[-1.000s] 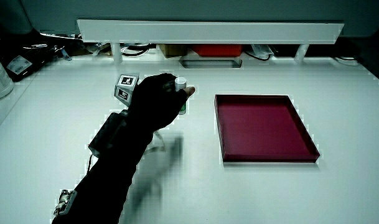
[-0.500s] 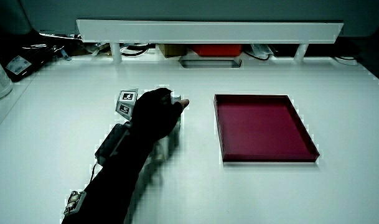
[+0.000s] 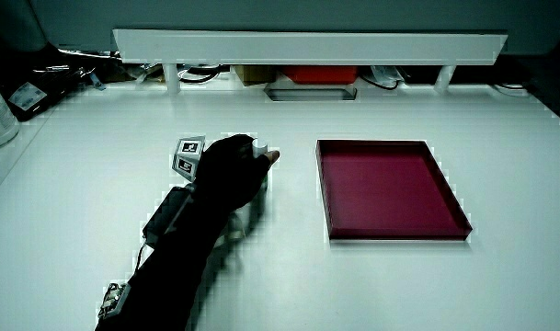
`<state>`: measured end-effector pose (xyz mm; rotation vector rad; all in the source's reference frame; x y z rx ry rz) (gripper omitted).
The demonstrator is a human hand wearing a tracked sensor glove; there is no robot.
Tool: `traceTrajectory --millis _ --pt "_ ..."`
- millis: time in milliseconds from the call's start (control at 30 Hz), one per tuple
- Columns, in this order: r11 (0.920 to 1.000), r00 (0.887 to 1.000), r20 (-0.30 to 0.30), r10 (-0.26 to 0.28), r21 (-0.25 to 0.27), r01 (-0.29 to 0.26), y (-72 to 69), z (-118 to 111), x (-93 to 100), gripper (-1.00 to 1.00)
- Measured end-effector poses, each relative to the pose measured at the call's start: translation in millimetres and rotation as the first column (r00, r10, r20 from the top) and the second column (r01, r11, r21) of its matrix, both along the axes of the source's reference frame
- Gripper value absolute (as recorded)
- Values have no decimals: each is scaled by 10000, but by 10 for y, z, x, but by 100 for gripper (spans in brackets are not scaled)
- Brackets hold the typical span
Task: Place glue stick
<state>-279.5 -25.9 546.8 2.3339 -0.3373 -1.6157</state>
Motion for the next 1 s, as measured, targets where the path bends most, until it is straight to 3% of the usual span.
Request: traceTrajectory --millis 733,933,1000 --pt "9997 9997 -123 -200 -114 199 62 17 -58 -73" --pt "9987 9986 -285 -451 -244 444 158 -189 -58 -91" --pt "9996 9996 77 -263 -116 264 229 -269 -85 -97"
